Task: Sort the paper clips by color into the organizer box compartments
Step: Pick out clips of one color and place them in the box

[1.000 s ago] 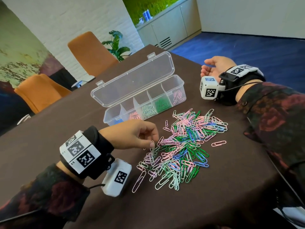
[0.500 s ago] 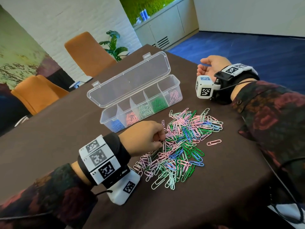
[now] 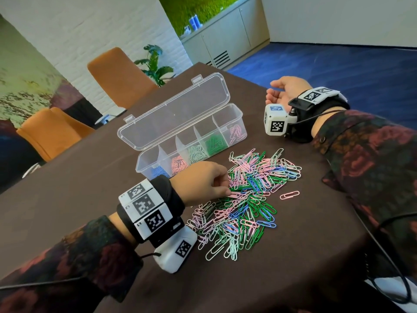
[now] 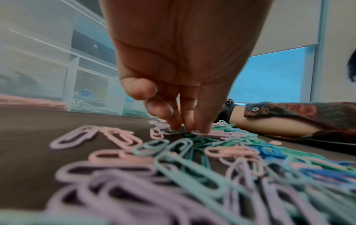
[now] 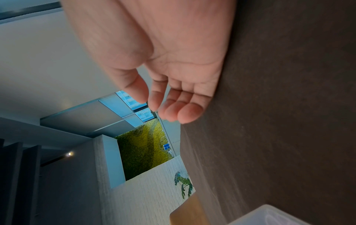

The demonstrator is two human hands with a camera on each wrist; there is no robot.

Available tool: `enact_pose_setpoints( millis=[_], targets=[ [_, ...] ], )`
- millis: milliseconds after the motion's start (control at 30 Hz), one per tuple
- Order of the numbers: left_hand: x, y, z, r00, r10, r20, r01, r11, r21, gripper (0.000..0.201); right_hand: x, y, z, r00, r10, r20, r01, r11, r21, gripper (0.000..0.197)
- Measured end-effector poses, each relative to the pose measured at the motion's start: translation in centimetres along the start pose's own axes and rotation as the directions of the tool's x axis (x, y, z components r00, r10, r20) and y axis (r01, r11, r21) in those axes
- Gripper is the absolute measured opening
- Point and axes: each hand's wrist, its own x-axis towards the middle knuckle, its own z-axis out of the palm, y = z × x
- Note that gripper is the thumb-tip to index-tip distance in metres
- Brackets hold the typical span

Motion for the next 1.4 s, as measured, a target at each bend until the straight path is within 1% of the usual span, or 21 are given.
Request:
enact_pose_setpoints(
  millis=[167,267,300,367,433,500,567,733,867,1033,1133,1233,1333,1400],
  targets=[
    [0.3,0.1,0.0,0.999,-0.042,-0.032,0.043,0.998,0.046,0.022,0.1,0.0,0.0,1.000,0.002,0.003,-0.002,1.000,-0.007,0.019],
    [0.0,0.1,-0.1,0.996,-0.064,-0.063,0.067,0.996,0.059,0.018,0.1,0.0,0.0,1.000,-0.007,0.004,0.007,1.000,-0.006,0.017],
    [-0.3,0.0,-0.1,0.997,-0.062,-0.053,0.065,0.997,0.050,0.017,0.1,0.1,0.0,1.000,-0.013,0.006,0.013,1.000,-0.006,0.016],
    [-0.8,0.1,-0.2,0.998,-0.058,0.011,0.058,0.998,0.018,0.016,0.3,0.0,-0.1,1.000,-0.018,0.008,0.019,1.000,-0.004,0.018],
    [-1.3,0.2,-0.1,0.996,-0.061,0.069,0.062,0.998,-0.016,0.022,0.3,0.0,-0.1,1.000,-0.022,0.005,0.022,1.000,-0.003,0.019],
    [-1.5,0.4,0.0,0.994,-0.074,0.083,0.076,0.997,-0.022,0.030,0.2,0.0,0.0,1.000,-0.022,0.002,0.022,1.000,-0.005,0.019],
    [-1.6,0.5,0.2,0.993,-0.094,0.075,0.096,0.995,-0.027,0.033,0.2,0.1,0.0,1.000,-0.022,0.002,0.022,1.000,-0.002,0.020],
    [-1.8,0.8,0.7,0.988,-0.129,0.088,0.140,0.980,-0.140,0.022,0.1,0.0,-0.1,0.999,-0.034,-0.004,0.034,0.999,0.003,0.017],
    [-2.1,0.8,0.8,0.989,-0.131,0.072,0.141,0.978,-0.154,0.016,0.2,0.0,-0.1,1.000,-0.024,-0.004,0.024,1.000,-0.007,0.021],
    [-2.3,0.8,0.9,0.993,-0.108,0.042,0.113,0.982,-0.153,0.015,0.2,0.0,-0.1,1.000,-0.026,0.000,0.026,1.000,0.003,0.017],
    [-2.3,0.5,1.0,0.992,-0.116,0.041,0.123,0.968,-0.220,0.018,0.2,0.1,-0.1,1.000,-0.026,0.002,0.026,1.000,0.005,0.017],
    [-2.3,-0.1,0.9,0.989,-0.122,0.078,0.141,0.939,-0.312,0.018,0.3,0.0,-0.1,1.000,-0.018,0.002,0.018,1.000,-0.002,0.020],
    [-2.4,-0.8,0.9,0.986,-0.126,0.108,0.161,0.886,-0.435,0.019,0.3,0.0,-0.1,1.000,-0.010,0.007,0.010,1.000,-0.001,0.021],
    [-2.4,-1.4,0.8,0.985,-0.137,0.104,0.171,0.846,-0.505,0.019,0.3,-0.1,-0.1,1.000,-0.012,0.008,0.012,1.000,0.003,0.020]
  ],
)
